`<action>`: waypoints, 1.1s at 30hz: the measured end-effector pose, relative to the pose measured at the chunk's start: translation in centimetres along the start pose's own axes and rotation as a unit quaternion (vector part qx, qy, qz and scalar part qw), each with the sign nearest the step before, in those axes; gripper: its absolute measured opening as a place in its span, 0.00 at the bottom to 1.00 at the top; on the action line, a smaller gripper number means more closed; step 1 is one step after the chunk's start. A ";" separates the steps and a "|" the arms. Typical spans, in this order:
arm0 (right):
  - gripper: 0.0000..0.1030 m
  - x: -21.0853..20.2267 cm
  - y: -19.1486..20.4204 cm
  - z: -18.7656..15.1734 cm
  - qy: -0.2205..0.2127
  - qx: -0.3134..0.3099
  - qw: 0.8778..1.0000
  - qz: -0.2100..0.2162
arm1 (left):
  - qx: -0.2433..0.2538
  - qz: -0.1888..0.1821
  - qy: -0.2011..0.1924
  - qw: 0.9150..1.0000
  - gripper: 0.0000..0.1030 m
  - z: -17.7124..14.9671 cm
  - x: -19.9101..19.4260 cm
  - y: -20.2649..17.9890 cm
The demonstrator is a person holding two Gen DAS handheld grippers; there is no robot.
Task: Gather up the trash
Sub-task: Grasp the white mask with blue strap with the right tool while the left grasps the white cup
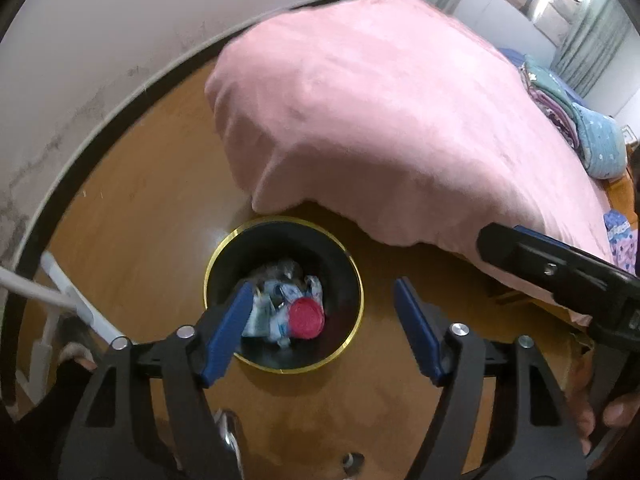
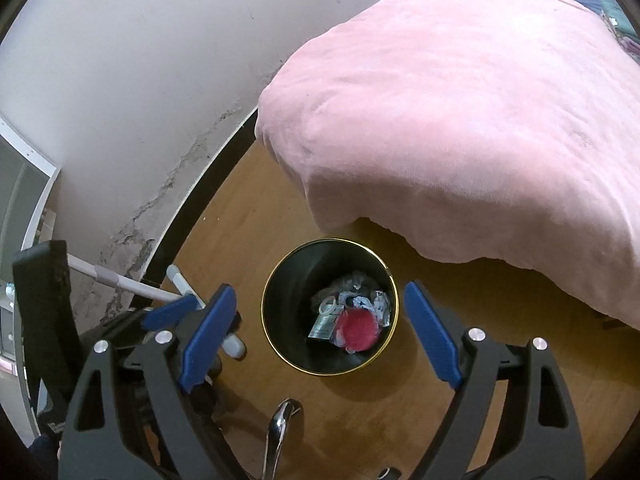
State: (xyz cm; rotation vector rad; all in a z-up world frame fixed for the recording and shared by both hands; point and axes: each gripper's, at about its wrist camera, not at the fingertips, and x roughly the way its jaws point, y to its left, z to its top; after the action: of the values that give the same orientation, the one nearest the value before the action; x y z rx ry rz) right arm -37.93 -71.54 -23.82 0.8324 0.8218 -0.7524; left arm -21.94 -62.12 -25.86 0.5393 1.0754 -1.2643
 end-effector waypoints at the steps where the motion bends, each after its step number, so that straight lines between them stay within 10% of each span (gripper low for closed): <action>1: 0.81 0.0 0.0 0.1 0.000 0.000 1.000 0.001 | 0.004 0.003 0.000 1.000 0.69 0.0 -0.1 -0.1; 13: 0.81 -3.2 3.6 0.9 -0.013 -0.042 0.999 -0.007 | 0.026 0.024 -0.028 0.999 0.88 -0.1 -7.1 0.1; 22: 0.87 -11.2 19.4 0.8 -0.068 -0.194 0.978 0.035 | 0.020 0.077 -0.088 0.993 0.90 -2.5 -25.1 7.1; 28: 0.88 -12.6 35.5 -1.6 -0.060 -0.305 0.942 0.128 | -0.062 0.178 -0.129 0.974 0.90 -8.0 -36.7 20.5; 33: 0.87 -10.9 49.6 -5.2 -0.017 -0.379 0.903 0.203 | -0.184 0.268 -0.152 0.933 0.90 -15.5 -44.4 32.9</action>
State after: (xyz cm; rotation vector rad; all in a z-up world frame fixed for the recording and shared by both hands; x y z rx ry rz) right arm -3.89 -41.38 -0.55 0.2603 0.7865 -0.0423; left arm 6.26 -18.54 -1.34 0.3036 0.7998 -0.6181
